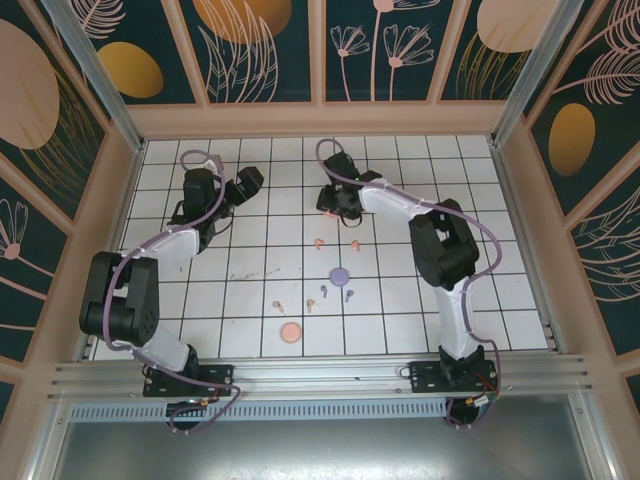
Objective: Insert wireless bluetooth earbuds into charging case
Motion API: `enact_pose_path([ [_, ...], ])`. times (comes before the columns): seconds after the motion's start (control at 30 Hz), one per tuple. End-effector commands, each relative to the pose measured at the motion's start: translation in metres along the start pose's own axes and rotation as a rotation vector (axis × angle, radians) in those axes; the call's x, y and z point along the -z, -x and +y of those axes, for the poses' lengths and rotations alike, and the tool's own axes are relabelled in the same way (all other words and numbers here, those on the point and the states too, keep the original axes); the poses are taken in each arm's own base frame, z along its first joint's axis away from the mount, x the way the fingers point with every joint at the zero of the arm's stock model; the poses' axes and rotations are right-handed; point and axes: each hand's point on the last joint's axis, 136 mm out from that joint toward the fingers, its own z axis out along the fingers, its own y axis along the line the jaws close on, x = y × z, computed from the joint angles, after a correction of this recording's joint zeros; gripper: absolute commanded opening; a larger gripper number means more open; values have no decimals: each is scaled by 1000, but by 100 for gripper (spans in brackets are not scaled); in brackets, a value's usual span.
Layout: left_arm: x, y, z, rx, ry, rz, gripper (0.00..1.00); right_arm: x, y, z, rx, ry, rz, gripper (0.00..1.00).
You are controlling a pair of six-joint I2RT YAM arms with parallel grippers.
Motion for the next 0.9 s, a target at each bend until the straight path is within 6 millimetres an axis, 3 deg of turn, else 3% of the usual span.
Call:
enact_pose_path([
  [0.0,-2,-5,-34,-40,-201,-10,97,22,32,18,-118,163,-37,45],
  [0.2,-6,-32,-52,-80,-348,21,97,28,62,23,-298,302,-38,46],
  [0.33,-13,-52,-63,-106,-437,54,96,34,75,36,-393,375,-35,46],
  [0.53,-22,-60,-72,-120,-514,77,88,40,80,63,-484,447,-18,46],
  [0.67,-29,-65,-74,-131,-537,101,75,46,79,82,-490,473,-12,46],
  [0.87,-36,-68,-78,-148,-549,108,68,53,75,108,-464,489,-8,46],
])
